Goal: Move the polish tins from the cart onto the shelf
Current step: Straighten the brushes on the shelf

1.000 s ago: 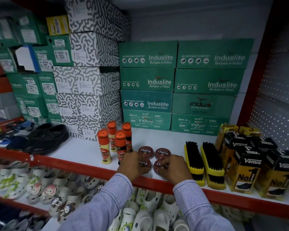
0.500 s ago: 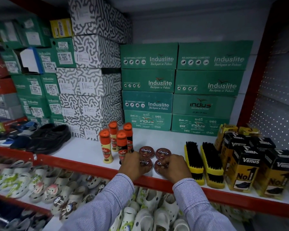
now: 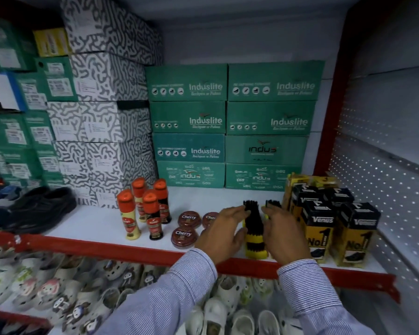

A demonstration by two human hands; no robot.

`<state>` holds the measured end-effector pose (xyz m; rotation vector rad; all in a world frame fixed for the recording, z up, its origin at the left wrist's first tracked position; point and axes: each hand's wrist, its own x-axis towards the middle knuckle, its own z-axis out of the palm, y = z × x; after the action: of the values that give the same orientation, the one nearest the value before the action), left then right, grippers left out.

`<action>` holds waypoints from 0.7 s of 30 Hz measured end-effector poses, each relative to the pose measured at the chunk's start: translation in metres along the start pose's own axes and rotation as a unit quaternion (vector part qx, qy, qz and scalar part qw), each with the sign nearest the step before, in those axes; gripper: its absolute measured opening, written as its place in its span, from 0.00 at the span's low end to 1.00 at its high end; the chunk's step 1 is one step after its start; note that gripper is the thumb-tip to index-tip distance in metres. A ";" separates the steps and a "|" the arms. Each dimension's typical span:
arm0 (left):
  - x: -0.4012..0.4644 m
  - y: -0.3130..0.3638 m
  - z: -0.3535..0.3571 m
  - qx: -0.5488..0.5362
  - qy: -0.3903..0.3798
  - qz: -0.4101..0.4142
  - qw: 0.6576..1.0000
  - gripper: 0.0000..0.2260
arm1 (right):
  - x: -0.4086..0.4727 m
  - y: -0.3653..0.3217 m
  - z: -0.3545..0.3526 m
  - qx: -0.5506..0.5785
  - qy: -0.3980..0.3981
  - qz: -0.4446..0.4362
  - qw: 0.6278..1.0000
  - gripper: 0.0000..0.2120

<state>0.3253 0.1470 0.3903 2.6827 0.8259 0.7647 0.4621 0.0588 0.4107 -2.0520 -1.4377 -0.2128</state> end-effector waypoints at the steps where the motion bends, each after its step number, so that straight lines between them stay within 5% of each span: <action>1: 0.004 0.006 0.007 -0.001 -0.019 0.013 1.000 0.23 | -0.002 0.008 -0.002 -0.020 -0.022 0.011 0.999 0.18; 12: 0.005 0.017 0.013 -0.002 -0.048 0.028 0.998 0.20 | -0.014 0.019 -0.003 -0.048 -0.078 0.017 0.996 0.16; 21: 0.022 0.077 0.019 0.080 0.040 0.129 0.988 0.37 | -0.019 0.047 -0.068 0.006 0.189 -0.033 0.981 0.20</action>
<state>0.3866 0.0964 0.4108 2.9585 0.5858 0.9022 0.5110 -0.0052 0.4380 -1.8318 -1.2644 -0.5868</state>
